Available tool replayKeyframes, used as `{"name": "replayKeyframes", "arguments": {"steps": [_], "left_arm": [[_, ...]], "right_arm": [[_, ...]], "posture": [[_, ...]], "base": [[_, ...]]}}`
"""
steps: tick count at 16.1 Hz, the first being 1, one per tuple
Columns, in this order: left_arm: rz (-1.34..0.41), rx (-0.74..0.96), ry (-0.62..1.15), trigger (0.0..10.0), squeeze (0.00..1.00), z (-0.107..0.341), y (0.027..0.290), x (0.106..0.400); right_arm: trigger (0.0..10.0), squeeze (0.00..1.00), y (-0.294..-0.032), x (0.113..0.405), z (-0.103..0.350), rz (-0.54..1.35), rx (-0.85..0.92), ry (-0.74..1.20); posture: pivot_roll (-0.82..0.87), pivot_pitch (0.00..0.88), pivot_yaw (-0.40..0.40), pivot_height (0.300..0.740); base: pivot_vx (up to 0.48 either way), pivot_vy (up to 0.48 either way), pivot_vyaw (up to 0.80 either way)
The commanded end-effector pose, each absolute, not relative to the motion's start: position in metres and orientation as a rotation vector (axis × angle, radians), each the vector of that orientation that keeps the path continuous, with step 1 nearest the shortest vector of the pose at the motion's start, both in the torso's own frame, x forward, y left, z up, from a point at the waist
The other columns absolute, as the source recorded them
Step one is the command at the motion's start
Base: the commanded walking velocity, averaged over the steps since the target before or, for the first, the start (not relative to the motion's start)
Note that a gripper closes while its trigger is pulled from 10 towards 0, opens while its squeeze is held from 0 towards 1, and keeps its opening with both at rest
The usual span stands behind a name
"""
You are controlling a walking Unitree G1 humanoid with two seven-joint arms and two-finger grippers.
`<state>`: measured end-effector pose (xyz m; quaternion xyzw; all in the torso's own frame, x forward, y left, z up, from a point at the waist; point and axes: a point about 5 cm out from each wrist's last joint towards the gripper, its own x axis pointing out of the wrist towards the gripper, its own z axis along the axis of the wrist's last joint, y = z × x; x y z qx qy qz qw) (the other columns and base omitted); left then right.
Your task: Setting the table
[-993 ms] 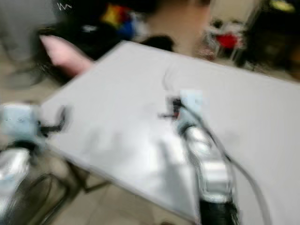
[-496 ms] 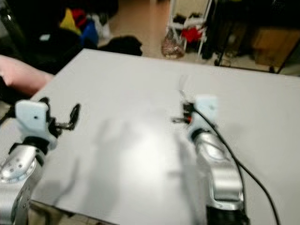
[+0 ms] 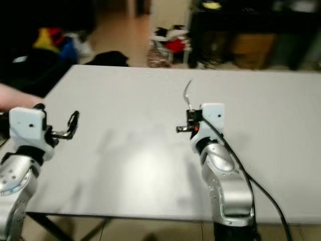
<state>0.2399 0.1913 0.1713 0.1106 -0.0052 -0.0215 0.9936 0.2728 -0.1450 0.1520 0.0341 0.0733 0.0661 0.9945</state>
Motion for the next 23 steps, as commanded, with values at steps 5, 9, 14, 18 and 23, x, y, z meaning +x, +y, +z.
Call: {"name": "replayKeyframes", "arguments": {"steps": [5,9,14,18,23], "left_arm": [[-0.010,0.252,-0.005,10.0,0.00,0.172,0.192,0.236],[0.045,0.235,-0.014,10.0,0.00,0.172,0.192,0.232],[0.003,0.243,-0.005,10.0,0.00,0.172,0.190,0.236],[-0.146,0.240,0.017,10.0,0.00,0.167,0.171,0.239],[-0.473,0.243,0.126,10.0,0.00,0.144,0.136,0.222]], "right_arm": [[10.0,0.00,-0.132,0.281,0.156,0.253,0.079,0.152],[10.0,0.00,-0.124,0.286,0.156,0.328,0.099,0.190],[10.0,0.00,-0.132,0.293,0.138,0.288,-0.130,0.317],[10.0,0.00,-0.151,0.300,0.128,0.168,-0.250,0.446],[10.0,0.00,-0.179,0.292,0.117,0.030,-0.407,0.570]], "posture": [[-0.09,0.000,0.042,0.740],[-0.07,0.000,0.022,0.740],[-0.09,0.000,0.035,0.740],[-0.10,0.000,0.048,0.740],[-0.13,0.000,0.055,0.740]], "base": [[0.000,0.049,-0.29],[0.000,0.000,0.00],[0.000,0.000,0.00],[0.000,0.000,0.00],[0.000,0.000,0.00]]}}
